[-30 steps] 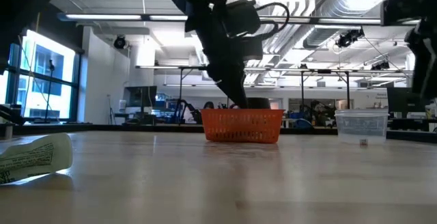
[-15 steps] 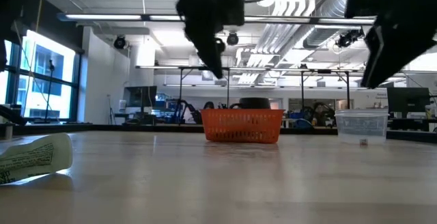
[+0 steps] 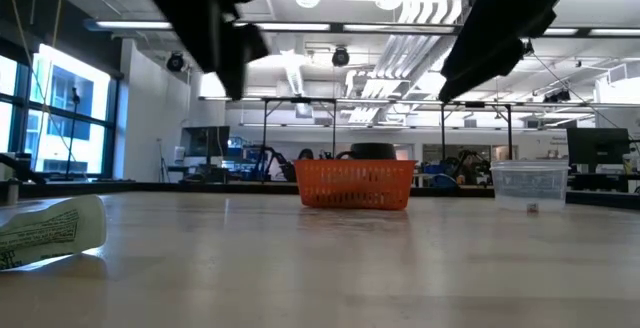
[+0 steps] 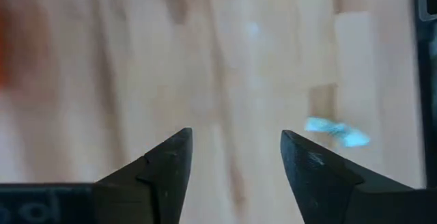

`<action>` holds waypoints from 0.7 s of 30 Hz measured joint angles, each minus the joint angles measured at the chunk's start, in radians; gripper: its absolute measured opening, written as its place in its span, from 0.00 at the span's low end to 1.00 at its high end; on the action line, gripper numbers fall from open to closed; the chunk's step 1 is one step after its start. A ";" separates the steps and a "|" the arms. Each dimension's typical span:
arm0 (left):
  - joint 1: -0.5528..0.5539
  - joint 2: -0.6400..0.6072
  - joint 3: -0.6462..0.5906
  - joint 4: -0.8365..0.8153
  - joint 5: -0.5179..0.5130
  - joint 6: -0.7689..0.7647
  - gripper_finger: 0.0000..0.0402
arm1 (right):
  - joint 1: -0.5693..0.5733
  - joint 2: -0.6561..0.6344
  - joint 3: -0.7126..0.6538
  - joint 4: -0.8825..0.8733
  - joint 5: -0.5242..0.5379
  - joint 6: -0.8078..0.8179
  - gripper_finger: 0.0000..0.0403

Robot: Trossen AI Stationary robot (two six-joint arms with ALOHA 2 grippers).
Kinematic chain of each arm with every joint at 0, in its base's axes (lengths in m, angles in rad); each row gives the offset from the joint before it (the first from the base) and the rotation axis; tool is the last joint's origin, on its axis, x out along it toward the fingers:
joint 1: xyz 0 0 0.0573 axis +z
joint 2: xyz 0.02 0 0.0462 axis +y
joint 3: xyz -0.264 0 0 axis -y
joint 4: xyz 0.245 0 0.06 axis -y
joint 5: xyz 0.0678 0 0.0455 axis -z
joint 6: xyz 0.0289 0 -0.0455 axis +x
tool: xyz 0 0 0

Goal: Pick and place items into bin
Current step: Put the white stevia packet into the orange bin

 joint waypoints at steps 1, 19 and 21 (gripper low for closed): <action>-0.020 -0.034 -0.064 0.064 0.000 -0.057 0.65 | 0.000 0.019 0.011 -0.005 -0.018 0.010 0.68; -0.489 -0.059 -0.398 0.476 -0.393 -0.804 0.65 | 0.077 0.324 0.367 -0.309 -0.100 0.157 0.68; -0.511 -0.033 -0.397 0.534 -0.395 -0.840 0.65 | 0.081 0.340 0.373 -0.343 -0.082 0.163 0.68</action>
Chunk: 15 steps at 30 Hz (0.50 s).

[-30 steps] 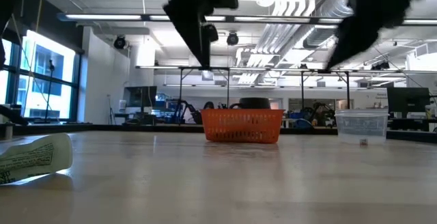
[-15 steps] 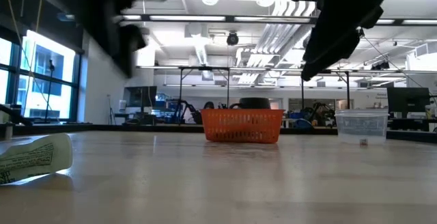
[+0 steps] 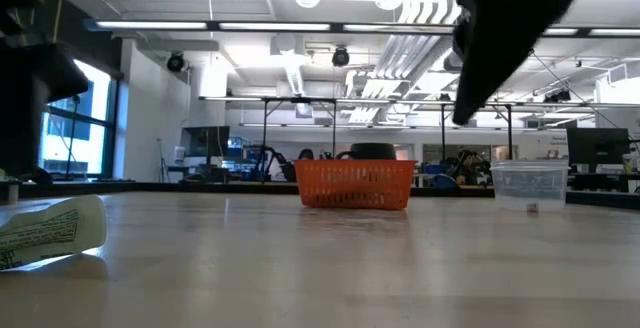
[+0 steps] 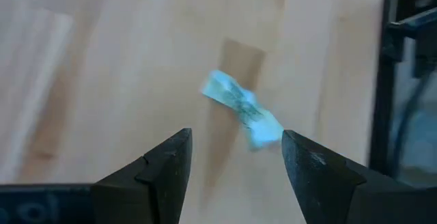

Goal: Pick and place items into bin
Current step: Put the white stevia packet into the orange bin

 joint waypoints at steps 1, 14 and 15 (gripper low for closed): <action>-0.012 0.005 0.001 0.011 -0.001 -0.020 0.65 | 0.001 0.003 -0.007 -0.007 0.005 0.002 0.68; -0.022 0.217 0.230 -0.108 -0.074 -0.192 0.65 | 0.096 -0.001 -0.127 -0.050 0.044 -0.040 0.68; -0.021 0.236 0.261 -0.123 -0.072 -0.194 0.65 | 0.106 -0.001 -0.127 -0.048 0.060 -0.040 0.68</action>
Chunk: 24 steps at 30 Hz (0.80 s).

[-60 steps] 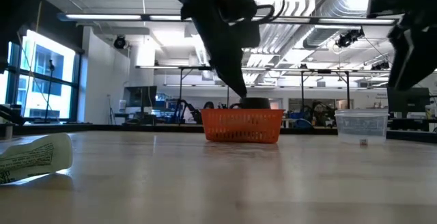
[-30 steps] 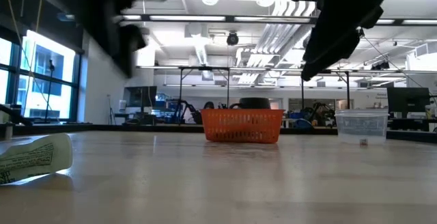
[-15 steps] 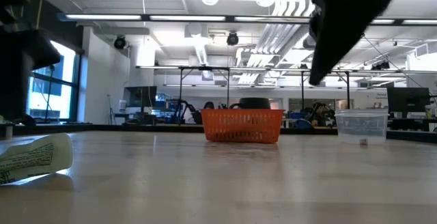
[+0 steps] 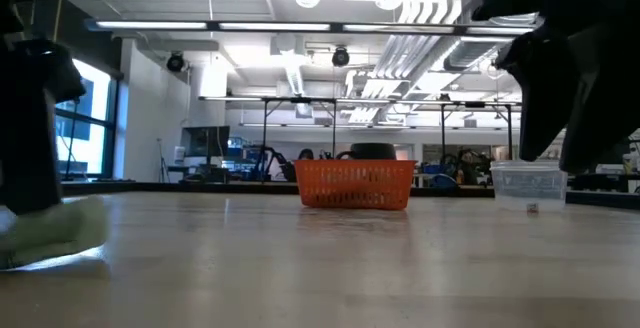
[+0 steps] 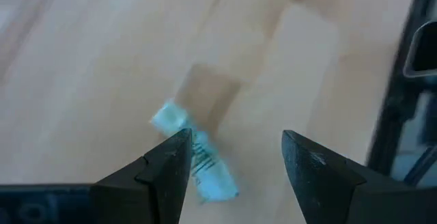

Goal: Pick and place items into bin
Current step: Put the white stevia packet into the orange bin

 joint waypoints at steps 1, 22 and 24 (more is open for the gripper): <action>0.000 0.018 0.025 -0.017 0.000 -0.003 0.65 | 0.008 0.000 0.000 0.002 0.013 0.000 0.68; 0.133 0.063 0.083 -0.189 0.035 0.194 0.06 | 0.157 -0.078 -0.001 -0.125 0.085 0.179 0.68; 0.179 0.033 0.086 -0.198 -0.028 0.263 0.10 | 0.184 -0.120 -0.001 -0.183 0.105 0.251 0.68</action>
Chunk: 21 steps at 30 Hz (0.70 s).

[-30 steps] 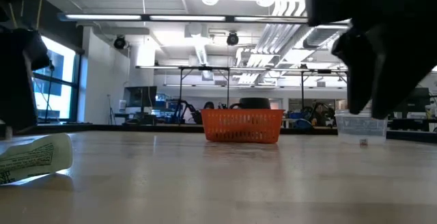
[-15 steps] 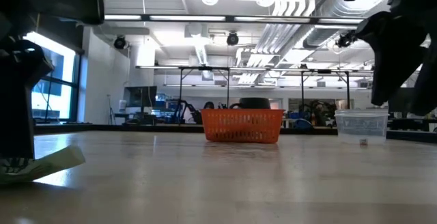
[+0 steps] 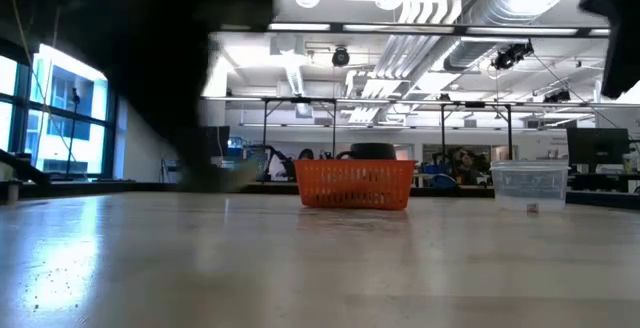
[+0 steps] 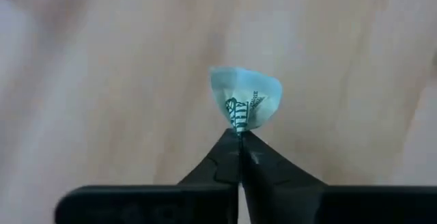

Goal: Pick and place items into bin
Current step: Put the white stevia packet into the orange bin

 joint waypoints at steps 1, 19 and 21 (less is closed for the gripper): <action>0.026 -0.020 0.012 0.000 -0.019 0.046 0.12 | 0.015 -0.021 0.000 -0.035 0.019 0.041 0.68; 0.627 -0.078 0.265 -0.004 0.230 0.841 0.11 | 0.037 -0.144 0.000 -0.230 0.113 0.317 0.68; 0.666 -0.070 0.262 -0.006 0.250 0.840 0.10 | 0.015 -0.144 0.000 -0.244 0.121 0.313 0.68</action>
